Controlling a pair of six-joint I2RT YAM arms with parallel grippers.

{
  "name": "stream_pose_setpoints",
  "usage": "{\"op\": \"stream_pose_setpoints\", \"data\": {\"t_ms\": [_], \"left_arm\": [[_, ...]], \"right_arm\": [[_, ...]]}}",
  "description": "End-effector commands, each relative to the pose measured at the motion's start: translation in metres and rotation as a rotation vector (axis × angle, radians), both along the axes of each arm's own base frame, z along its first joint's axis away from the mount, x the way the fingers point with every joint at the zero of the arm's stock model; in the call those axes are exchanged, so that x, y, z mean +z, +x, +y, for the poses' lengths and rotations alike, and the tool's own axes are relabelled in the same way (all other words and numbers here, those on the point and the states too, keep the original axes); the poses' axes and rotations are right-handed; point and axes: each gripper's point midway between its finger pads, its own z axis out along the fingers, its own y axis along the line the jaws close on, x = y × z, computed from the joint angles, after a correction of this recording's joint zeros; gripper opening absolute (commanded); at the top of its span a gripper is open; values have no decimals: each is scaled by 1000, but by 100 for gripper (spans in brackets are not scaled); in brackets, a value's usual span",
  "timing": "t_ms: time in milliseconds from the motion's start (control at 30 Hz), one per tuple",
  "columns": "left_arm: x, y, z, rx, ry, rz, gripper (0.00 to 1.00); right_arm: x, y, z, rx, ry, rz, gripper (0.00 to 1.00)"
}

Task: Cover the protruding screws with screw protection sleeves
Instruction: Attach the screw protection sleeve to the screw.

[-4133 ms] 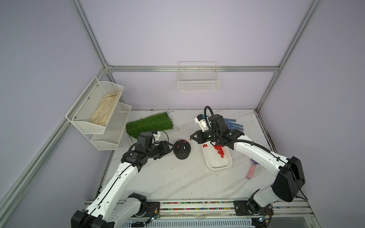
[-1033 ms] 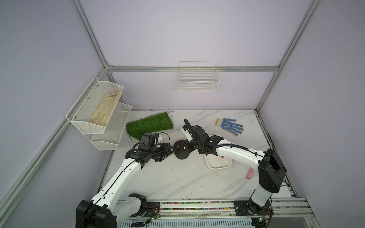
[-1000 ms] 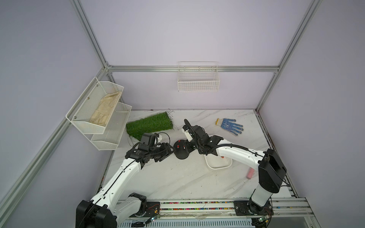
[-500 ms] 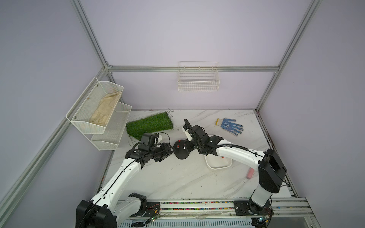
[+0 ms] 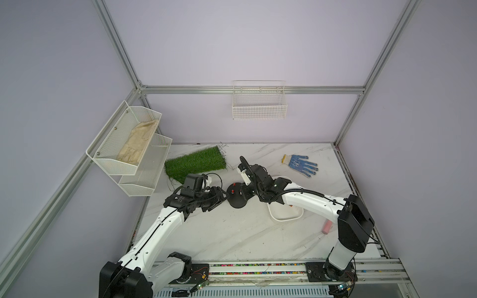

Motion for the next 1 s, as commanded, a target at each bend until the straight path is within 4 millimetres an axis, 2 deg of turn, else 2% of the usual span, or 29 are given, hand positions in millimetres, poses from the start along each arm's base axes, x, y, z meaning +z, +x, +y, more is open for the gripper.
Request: {"op": "stream_pose_setpoints", "data": {"t_ms": [0, 167, 633, 967], "left_arm": [[-2, 0, 0, -5, -13, -16, 58], [-2, 0, -1, -6, -12, -15, 58], [-5, 0, 0, -5, -10, -10, 57], [-7, 0, -1, -6, -12, -6, 58]], "right_arm": [[-3, -9, -4, 25, -30, -2, 11], [-3, -10, -7, 27, -44, -9, 11], [9, -12, 5, 44, 23, -16, 11], [9, -15, 9, 61, 16, -21, 11]]}}
